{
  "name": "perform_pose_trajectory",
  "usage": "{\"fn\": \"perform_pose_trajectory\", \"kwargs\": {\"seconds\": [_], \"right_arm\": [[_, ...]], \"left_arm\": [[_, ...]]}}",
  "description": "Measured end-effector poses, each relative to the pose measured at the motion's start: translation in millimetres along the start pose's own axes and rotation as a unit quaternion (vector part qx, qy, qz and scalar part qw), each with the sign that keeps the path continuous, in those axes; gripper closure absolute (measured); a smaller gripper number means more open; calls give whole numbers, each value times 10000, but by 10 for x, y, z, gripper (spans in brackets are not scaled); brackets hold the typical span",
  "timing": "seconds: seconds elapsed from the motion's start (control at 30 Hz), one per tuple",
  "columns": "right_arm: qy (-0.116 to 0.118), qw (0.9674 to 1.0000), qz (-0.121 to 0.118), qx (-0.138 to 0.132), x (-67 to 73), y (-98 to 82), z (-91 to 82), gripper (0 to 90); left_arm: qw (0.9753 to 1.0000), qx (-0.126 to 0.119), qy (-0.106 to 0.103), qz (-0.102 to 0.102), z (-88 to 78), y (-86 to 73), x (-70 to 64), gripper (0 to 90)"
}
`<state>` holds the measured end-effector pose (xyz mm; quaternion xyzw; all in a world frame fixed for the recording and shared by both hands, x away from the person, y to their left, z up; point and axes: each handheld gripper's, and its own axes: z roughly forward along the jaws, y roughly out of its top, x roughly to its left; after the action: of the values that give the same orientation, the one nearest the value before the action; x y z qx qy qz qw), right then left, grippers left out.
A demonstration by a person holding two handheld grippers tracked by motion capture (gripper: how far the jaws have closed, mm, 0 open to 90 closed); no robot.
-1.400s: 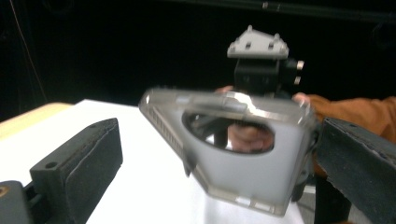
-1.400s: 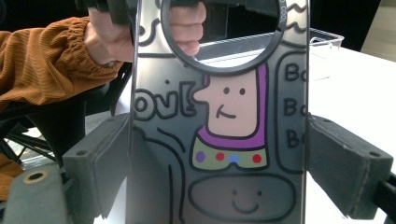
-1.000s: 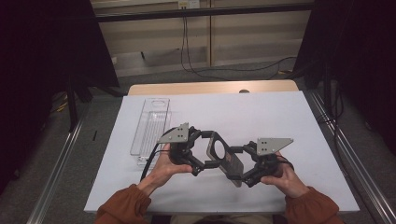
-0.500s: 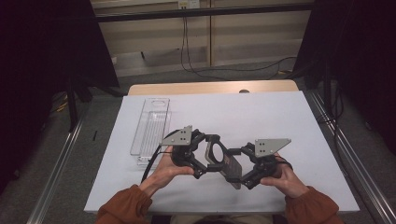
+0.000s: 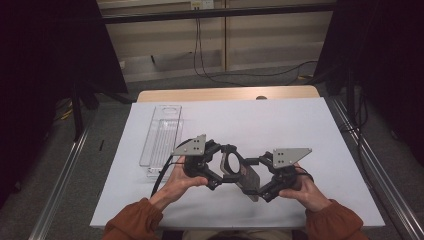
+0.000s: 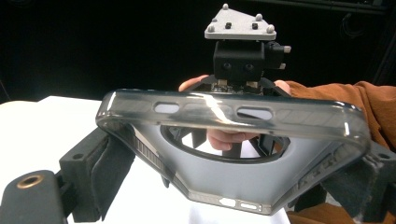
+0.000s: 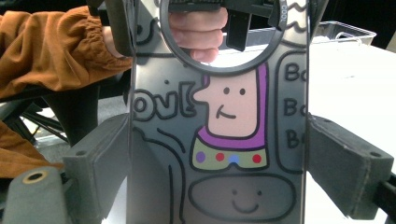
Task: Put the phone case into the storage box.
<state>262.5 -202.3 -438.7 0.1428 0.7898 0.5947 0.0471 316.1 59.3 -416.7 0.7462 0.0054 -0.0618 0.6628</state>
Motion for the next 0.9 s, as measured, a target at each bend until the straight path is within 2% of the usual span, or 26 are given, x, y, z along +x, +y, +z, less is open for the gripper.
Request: {"fn": "perform_pose_trajectory", "kwargs": {"seconds": [0.27, 0.4, 0.47, 0.57, 0.67, 0.9], "right_arm": [[-55, 10000, -5, 17, 3, 3, 3, 112], [-171, 9998, 128, 7, 4, 3, -4, 35], [-204, 9996, 188, 44, 4, -4, 4, 20], [-222, 9995, 201, 26, 4, -3, 6, 17], [-347, 9992, 210, 17, 1, -5, -9, 16], [-563, 9979, 296, -103, -47, -10, -70, 15]], "left_arm": [[10000, -11, 30, -7, 3, 8, -18, 115], [9999, 19, 113, 44, -12, 12, -11, 121], [9998, 125, 140, 93, -22, 12, -2, 122], [9998, 81, 159, 51, -17, 12, -7, 122], [9995, 97, 300, -1, -26, 13, -3, 122], [9989, 6, 477, -32, -91, 28, 33, 123]]}}
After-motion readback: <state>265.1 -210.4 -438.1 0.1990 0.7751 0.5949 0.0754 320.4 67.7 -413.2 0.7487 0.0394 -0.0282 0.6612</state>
